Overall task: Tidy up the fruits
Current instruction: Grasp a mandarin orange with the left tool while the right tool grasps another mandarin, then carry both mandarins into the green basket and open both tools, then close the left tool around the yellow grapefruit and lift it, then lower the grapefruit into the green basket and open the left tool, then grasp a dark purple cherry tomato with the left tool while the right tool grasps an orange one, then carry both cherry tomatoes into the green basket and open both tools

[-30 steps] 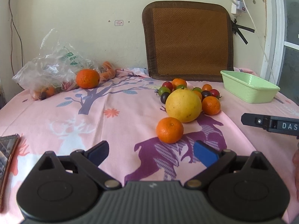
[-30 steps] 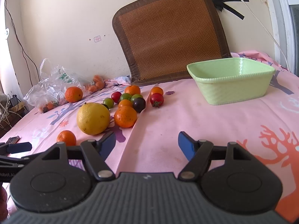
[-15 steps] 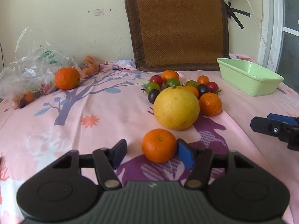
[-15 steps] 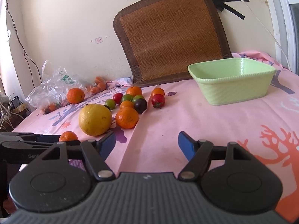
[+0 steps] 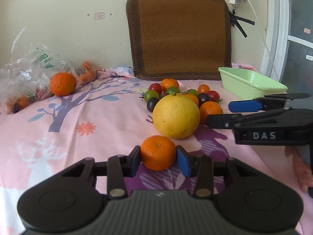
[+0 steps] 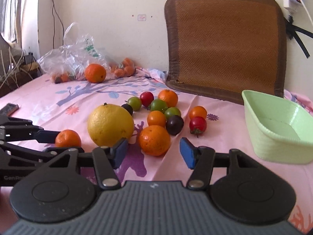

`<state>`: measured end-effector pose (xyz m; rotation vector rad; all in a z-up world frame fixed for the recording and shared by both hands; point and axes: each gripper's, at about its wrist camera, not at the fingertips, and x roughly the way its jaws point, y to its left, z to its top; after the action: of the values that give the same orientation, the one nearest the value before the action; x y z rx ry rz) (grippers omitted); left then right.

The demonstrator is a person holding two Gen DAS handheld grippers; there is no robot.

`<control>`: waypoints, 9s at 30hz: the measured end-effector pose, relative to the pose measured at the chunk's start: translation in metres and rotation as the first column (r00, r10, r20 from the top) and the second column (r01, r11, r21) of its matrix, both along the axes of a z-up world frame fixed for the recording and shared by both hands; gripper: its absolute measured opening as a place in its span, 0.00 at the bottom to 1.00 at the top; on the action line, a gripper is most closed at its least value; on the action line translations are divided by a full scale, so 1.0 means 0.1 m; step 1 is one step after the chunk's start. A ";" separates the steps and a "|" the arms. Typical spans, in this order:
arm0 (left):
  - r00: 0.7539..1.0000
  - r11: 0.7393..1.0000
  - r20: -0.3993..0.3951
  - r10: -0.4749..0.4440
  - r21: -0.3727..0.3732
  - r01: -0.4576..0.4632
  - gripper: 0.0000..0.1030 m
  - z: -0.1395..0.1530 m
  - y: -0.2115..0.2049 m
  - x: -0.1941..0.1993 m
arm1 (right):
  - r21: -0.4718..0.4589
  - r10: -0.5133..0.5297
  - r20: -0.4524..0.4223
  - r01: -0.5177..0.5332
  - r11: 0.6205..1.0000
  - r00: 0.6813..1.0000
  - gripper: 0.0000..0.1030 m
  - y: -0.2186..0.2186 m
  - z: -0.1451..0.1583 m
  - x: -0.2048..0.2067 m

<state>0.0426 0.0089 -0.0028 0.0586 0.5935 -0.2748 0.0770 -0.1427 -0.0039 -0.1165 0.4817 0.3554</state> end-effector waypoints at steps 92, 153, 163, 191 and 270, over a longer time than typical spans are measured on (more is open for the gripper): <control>0.938 0.915 0.038 -0.344 -0.210 0.344 0.35 0.90 -1.29 0.54 | -0.011 -0.124 0.257 0.131 0.991 0.958 0.56 -0.47 0.25 -0.24; 0.918 0.885 -0.066 -0.390 -0.301 0.354 0.66 0.63 -2.68 1.73 | 0.116 -0.421 0.219 0.405 0.907 0.880 0.58 -1.98 0.15 0.24; 0.984 0.943 0.142 -0.103 -0.301 0.142 0.67 1.34 -0.46 0.70 | 0.279 -0.547 0.367 0.472 0.836 0.752 0.56 -2.16 0.25 -0.10; 0.997 0.986 -0.081 -0.016 -0.167 0.003 0.58 0.12 0.09 0.95 | -0.208 0.101 0.131 -0.072 0.975 0.986 0.36 0.15 0.07 0.17; 0.935 0.927 -0.136 -0.326 -0.242 0.288 0.34 0.41 -2.26 1.55 | 0.159 -0.433 0.177 0.409 0.899 0.884 0.44 -1.83 0.06 -0.02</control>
<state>0.1979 -0.2168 0.0387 -0.0871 0.7252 -0.6564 0.0746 -0.3257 0.0019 0.0677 0.2650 -0.0598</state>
